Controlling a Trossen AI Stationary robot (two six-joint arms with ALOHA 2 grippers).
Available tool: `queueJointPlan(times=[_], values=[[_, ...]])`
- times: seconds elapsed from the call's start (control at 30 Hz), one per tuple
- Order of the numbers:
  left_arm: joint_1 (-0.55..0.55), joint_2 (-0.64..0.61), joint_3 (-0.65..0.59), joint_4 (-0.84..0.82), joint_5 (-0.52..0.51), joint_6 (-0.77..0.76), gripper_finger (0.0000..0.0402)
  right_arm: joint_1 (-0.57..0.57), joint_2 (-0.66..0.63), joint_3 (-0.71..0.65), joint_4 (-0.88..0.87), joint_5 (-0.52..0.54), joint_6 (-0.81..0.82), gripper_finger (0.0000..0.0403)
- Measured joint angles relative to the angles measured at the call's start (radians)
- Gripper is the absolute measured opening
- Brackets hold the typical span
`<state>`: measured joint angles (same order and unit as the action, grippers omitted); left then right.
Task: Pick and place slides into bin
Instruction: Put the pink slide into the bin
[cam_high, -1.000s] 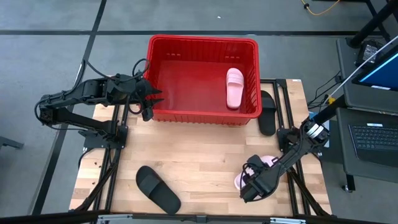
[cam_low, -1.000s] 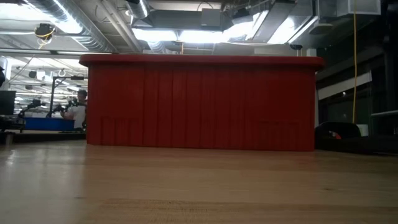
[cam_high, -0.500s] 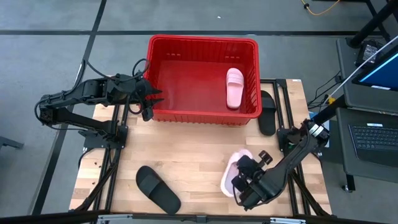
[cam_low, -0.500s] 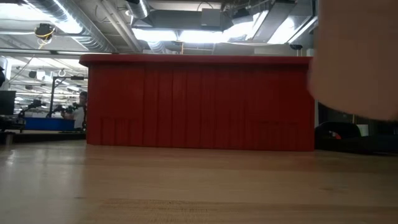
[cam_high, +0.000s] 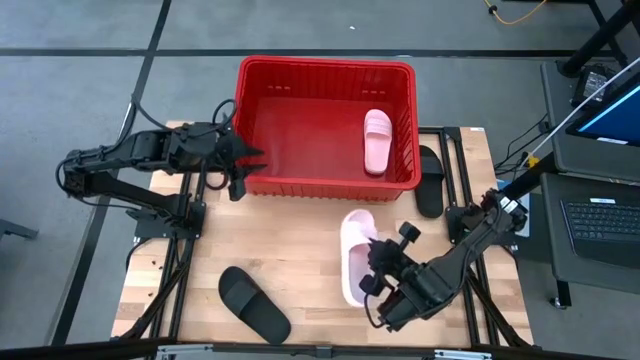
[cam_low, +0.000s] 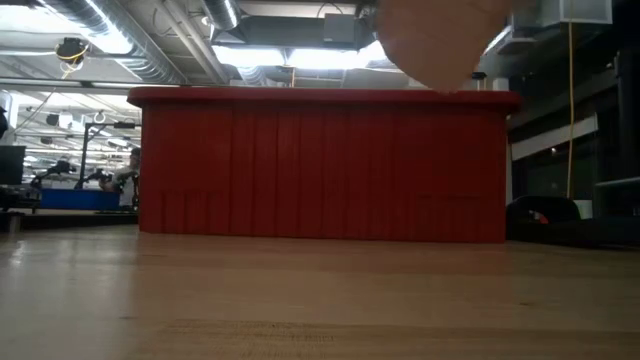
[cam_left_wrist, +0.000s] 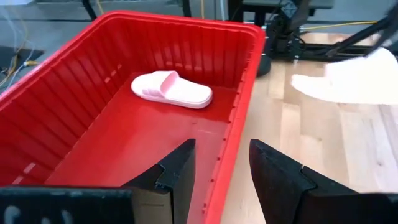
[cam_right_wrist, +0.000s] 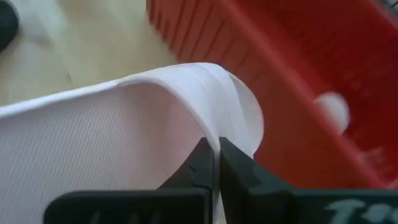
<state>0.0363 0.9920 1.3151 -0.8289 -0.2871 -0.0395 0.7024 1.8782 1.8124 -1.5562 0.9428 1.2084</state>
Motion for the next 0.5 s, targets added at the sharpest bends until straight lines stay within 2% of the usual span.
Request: queueJointPlan(times=[0.13, 0.3, 0.5], values=[[-0.027, 0.000, 0.000, 0.000, 0.018, 0.000, 0.0143, -0.039, 0.000, 0.026, 0.002, 0.099, -0.111, 0.0012], [-0.054, 0.000, 0.000, 0.000, 0.128, 0.021, 0.0143, -0.079, 0.000, 0.073, 0.024, 0.144, -0.235, 0.0012], [-0.078, 0.000, 0.000, 0.033, 0.145, 0.073, 0.0143, -0.119, 0.000, 0.149, 0.044, 0.211, -0.409, 0.0012]])
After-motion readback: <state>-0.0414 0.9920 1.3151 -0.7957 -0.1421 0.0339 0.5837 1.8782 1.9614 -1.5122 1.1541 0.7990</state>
